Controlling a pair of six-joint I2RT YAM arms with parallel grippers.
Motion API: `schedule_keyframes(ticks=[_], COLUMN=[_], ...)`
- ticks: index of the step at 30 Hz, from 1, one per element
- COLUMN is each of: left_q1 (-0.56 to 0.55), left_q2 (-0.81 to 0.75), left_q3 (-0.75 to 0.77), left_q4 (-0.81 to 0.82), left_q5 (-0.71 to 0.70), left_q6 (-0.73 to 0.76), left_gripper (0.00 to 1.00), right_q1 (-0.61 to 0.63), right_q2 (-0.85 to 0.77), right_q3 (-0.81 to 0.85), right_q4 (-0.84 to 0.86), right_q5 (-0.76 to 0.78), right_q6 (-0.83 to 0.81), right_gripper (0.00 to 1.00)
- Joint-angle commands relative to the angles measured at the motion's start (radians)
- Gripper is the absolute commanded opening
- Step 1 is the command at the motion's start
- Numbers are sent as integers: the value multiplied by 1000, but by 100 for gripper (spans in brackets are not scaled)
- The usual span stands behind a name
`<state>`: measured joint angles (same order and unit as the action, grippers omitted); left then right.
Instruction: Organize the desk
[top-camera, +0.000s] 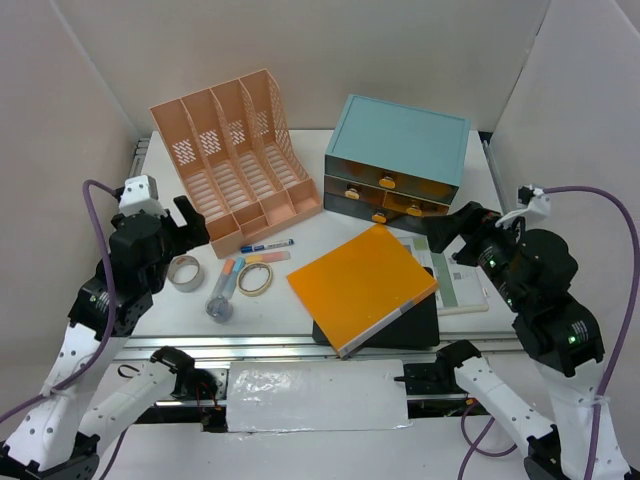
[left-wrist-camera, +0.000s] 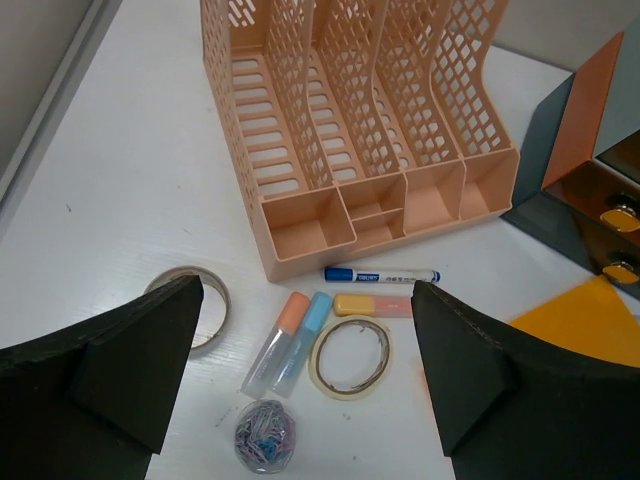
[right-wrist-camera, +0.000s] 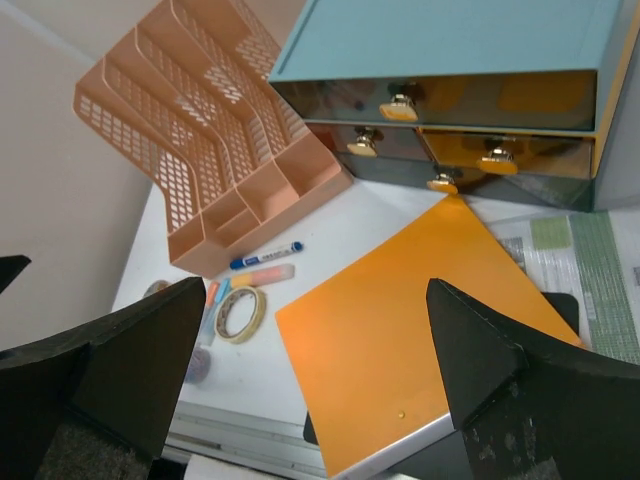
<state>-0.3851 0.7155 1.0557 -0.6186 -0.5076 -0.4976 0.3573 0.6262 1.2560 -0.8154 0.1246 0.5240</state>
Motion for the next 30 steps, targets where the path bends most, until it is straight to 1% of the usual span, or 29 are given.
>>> schedule_keyframes(ticks=[1,5,11,15,18,19,20,22,25,26,28,29,30], left_q1=[-5,-6,-6,-5,-6,-6,-6,-6,-9,-29,-78,-168,-237], left_q2=[1,-21,-11,19,62,71,82,87,88,104,131,162,182], left_q3=[10,6,6,13,36,44,47,15,-65,-85,-85,-168,-187], left_q4=[26,39,45,48,43,37,57,98,184,228,273,301,383], left_q5=[4,7,41,121,248,347,406,548,650,697,713,687,660], left_q6=[13,13,10,24,2,-12,-24,-79,-205,-261,-314,-378,-378], left_gripper=[100,100,100,99,99,100,100,100,100,100,100,98,98], right_q1=[0,-1,-1,-1,-1,0,-3,-1,-3,-1,-1,-1,-1], right_q2=[9,56,20,18,17,15,12,1,-9,-10,-8,-5,-3], right_q3=[-30,-15,-58,-52,-55,-53,-52,-58,-61,-58,-47,-44,-44], right_q4=[87,68,94,76,71,70,67,65,70,71,70,68,71], right_q5=[-51,-91,-92,-60,-52,-54,-54,-43,-28,-31,-34,-34,-36], right_q6=[-2,8,21,22,24,24,24,25,34,34,34,34,34], right_gripper=[100,100,100,100,100,100,100,100,100,100,100,100,100])
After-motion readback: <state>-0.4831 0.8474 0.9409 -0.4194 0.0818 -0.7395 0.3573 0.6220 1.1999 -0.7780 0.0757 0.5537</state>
